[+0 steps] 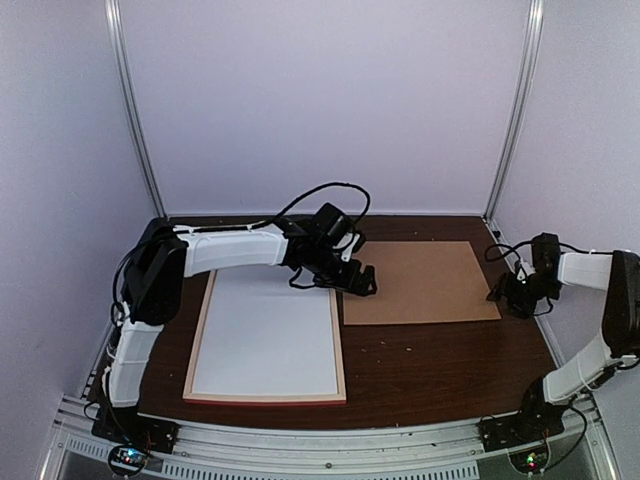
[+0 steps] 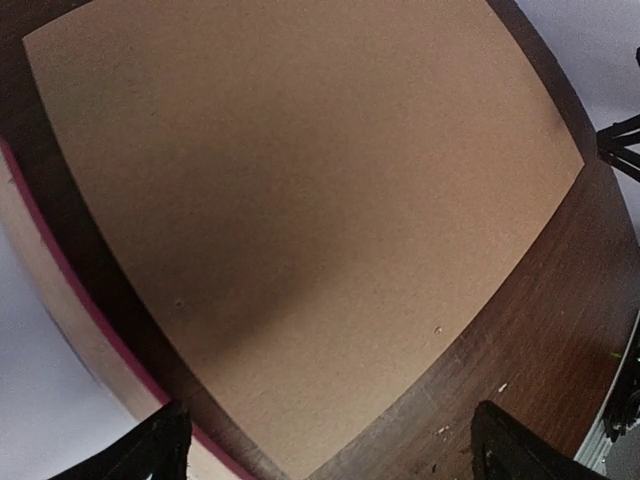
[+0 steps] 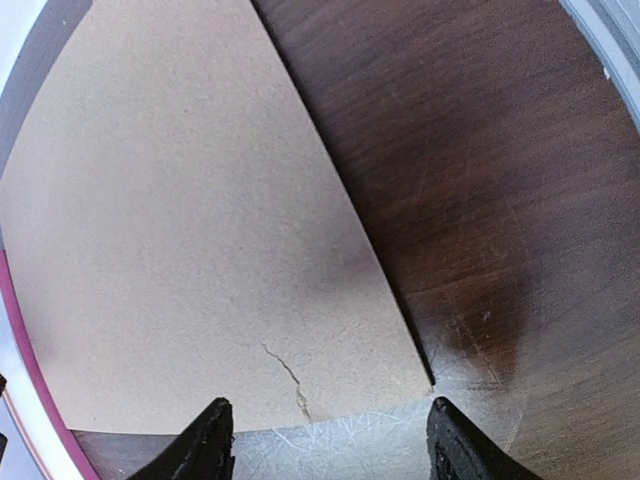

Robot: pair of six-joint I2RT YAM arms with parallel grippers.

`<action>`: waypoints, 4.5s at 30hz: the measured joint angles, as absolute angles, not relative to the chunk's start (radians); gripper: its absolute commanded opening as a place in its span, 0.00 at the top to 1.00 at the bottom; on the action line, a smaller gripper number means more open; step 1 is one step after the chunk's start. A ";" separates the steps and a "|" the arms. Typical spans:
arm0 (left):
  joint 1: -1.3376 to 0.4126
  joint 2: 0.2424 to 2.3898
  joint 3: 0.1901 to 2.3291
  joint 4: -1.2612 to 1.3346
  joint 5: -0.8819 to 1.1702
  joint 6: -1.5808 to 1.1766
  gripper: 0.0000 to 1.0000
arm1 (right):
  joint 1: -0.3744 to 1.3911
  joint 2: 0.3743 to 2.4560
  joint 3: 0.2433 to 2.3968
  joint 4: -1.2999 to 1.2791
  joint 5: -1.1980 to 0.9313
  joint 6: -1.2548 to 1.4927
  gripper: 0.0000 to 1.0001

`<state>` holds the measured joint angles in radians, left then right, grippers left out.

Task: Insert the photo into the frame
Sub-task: Pick up the backboard from the center of the board.

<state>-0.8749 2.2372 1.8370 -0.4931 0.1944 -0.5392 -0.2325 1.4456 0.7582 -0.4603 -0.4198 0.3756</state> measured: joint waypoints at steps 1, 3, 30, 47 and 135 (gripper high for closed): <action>-0.885 2.255 1.863 -0.493 0.193 -0.541 0.02 | -0.233 1.431 0.758 -0.461 -0.418 0.374 0.33; -0.904 2.294 1.914 -0.498 0.185 -0.544 0.02 | -0.233 1.420 0.759 -0.458 -0.415 0.374 0.33; -0.924 2.495 2.133 -0.617 -0.099 -0.589 0.02 | -0.233 1.570 0.834 -0.418 -0.419 0.374 0.30; -0.917 2.538 2.186 -0.670 -0.093 -0.606 0.02 | -0.233 1.686 0.913 -0.360 -0.451 0.400 0.31; -0.898 2.204 1.829 -0.401 0.187 -0.583 0.02 | -0.050 1.295 1.141 -0.432 -1.052 0.689 0.72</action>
